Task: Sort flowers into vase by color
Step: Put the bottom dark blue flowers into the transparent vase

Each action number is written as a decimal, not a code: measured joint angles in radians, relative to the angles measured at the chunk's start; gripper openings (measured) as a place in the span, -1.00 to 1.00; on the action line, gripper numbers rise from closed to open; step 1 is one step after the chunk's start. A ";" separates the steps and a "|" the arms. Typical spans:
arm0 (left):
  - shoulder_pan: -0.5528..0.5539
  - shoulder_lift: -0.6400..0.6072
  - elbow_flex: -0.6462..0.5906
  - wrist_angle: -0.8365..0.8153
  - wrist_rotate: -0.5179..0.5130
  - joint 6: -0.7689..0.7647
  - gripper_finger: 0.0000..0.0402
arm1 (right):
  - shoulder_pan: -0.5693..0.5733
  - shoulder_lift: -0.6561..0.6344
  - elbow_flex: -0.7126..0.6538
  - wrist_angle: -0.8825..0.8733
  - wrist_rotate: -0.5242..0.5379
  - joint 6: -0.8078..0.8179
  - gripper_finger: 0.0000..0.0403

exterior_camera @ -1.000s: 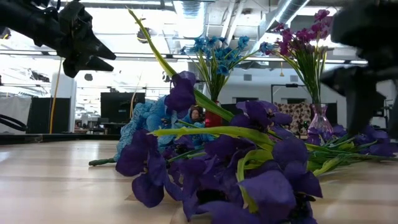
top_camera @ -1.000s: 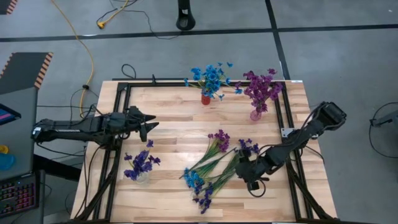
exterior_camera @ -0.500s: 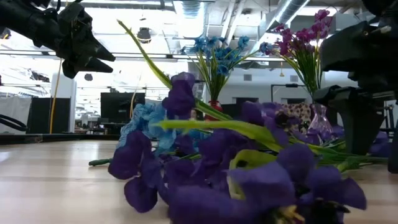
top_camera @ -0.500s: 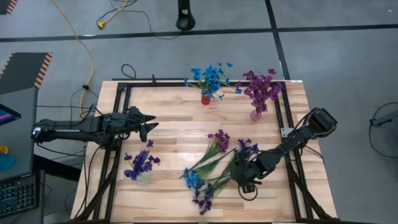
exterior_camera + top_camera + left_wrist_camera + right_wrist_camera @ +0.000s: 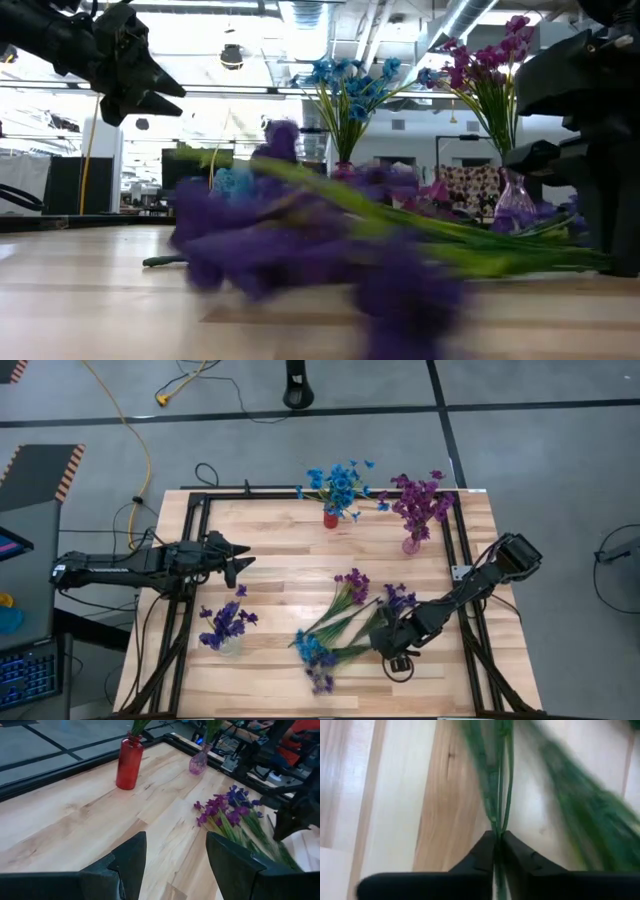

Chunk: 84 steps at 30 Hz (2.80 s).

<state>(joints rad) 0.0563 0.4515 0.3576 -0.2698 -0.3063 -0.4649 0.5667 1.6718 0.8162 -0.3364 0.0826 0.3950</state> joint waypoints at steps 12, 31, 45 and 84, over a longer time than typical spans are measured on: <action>0.000 0.000 0.000 -0.001 0.028 -0.002 -0.04 | 0.000 -0.070 0.075 -0.042 -0.042 -0.002 -0.81; 0.000 0.000 0.000 0.000 0.028 -0.002 -0.04 | -0.070 -0.330 0.122 0.059 0.157 -0.198 -0.83; 0.000 0.000 0.000 0.217 0.075 0.150 -0.04 | -0.269 -0.311 0.122 0.628 0.239 -0.614 -0.83; 0.000 0.361 0.077 0.785 0.145 0.468 -0.04 | -0.556 0.263 0.514 1.097 0.127 -0.639 -0.82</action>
<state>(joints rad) 0.0562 0.8128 0.4346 0.5150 -0.1609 0.0028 0.0105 1.9347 1.3304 0.7602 0.2096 -0.2443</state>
